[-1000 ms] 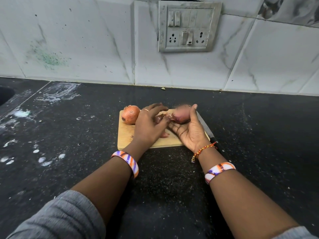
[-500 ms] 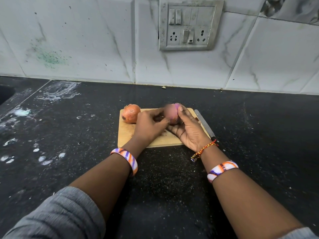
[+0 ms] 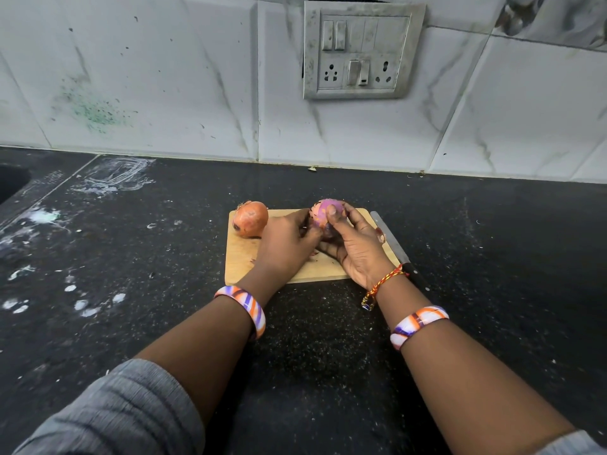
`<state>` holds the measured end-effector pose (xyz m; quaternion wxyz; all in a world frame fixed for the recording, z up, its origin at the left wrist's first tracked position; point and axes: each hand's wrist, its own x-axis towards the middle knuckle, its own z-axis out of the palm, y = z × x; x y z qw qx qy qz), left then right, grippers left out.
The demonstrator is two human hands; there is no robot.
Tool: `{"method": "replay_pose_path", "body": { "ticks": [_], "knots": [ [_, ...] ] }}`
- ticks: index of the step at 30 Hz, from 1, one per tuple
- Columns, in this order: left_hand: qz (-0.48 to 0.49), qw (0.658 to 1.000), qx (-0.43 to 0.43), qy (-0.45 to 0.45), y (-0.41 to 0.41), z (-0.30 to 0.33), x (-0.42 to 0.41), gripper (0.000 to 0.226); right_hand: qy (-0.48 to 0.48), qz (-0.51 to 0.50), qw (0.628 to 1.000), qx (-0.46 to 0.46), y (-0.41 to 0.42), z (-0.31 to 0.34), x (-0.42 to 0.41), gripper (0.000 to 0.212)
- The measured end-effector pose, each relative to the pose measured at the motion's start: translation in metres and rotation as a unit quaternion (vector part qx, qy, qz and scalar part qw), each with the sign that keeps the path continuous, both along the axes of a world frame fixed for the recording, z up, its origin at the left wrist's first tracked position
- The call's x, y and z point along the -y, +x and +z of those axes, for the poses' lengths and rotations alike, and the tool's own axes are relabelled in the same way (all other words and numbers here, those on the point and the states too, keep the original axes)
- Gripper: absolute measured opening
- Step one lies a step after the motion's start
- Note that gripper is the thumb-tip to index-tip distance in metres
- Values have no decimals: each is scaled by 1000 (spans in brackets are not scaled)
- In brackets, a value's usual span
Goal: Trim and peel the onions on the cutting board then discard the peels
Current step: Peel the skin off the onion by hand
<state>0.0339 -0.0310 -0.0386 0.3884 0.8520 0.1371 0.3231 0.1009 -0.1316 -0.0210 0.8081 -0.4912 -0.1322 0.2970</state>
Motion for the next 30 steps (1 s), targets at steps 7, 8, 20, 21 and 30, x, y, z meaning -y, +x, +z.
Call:
{"method": "replay_pose_path", "body": {
  "ticks": [7,8,20,21,30],
  "knots": [
    [26,1000,13,-2,0,0,0,33,1,4,1000,-4,-3,1,1,31],
    [15,1000,20,-14,-1,1,2,35,5,3,1000,-6,-2,1,1,29],
    [24,999,44,-4,-7,6,7,25,-24,11,998,48,-5,0,2,24],
    [31,999,41,5,-7,6,7,25,-27,8,998,53,-5,-1,2,25],
    [18,999,33,-2,-7,8,9,45,-15,15,998,52,-4,-4,3,29]
  ]
}}
